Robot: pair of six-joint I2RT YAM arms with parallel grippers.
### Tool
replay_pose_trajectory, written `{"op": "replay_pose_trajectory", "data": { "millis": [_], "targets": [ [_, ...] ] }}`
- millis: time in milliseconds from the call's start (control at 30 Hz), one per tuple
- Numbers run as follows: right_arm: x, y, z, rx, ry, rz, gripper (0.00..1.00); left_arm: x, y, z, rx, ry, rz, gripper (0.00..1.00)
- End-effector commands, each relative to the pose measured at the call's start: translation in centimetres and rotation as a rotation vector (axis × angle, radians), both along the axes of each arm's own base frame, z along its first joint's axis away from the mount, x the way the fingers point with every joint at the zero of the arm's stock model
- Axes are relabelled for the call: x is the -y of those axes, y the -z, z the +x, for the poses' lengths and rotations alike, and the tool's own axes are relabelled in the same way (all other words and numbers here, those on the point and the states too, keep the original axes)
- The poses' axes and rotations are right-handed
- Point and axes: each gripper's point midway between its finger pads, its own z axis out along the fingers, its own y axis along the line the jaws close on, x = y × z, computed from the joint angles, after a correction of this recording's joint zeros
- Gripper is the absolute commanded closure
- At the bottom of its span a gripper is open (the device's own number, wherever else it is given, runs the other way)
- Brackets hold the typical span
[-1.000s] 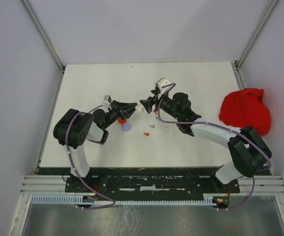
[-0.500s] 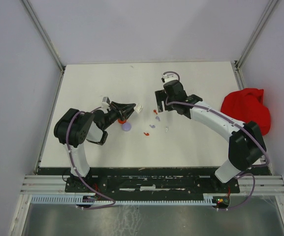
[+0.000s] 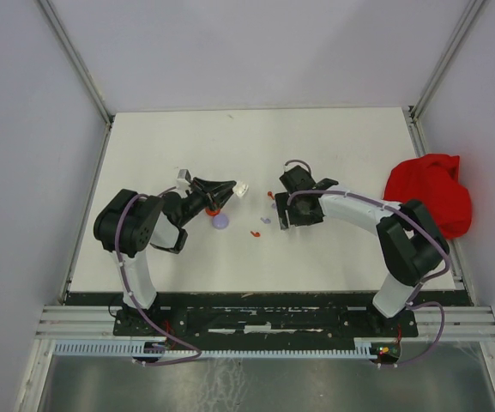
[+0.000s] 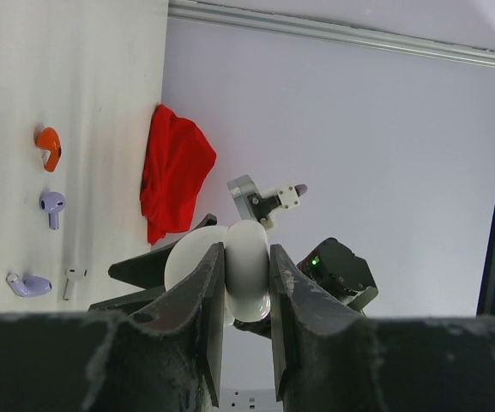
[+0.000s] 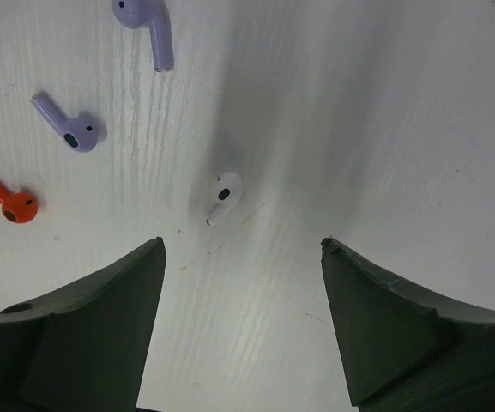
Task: Insert the wireless bluetooth earbuds into the charging case
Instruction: Pick up the earbud from the center of the board.
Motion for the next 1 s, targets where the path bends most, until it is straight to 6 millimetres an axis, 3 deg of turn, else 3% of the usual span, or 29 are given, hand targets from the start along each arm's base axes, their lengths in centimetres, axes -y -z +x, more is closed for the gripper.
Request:
{"op": "replay_pose_trajectory", "data": {
  "millis": [0,967],
  "targets": [
    [-1.2,0.5,0.0,-0.019,0.020,0.039,0.20,-0.2,-2.3,-0.3,0.095,0.008,-0.043,0.97],
    [-4.2,2.2,1.0,-0.056,-0.005,0.082,0.27,-1.2,-1.9,-0.5,0.083,-0.008,-0.047,0.97]
  ]
}}
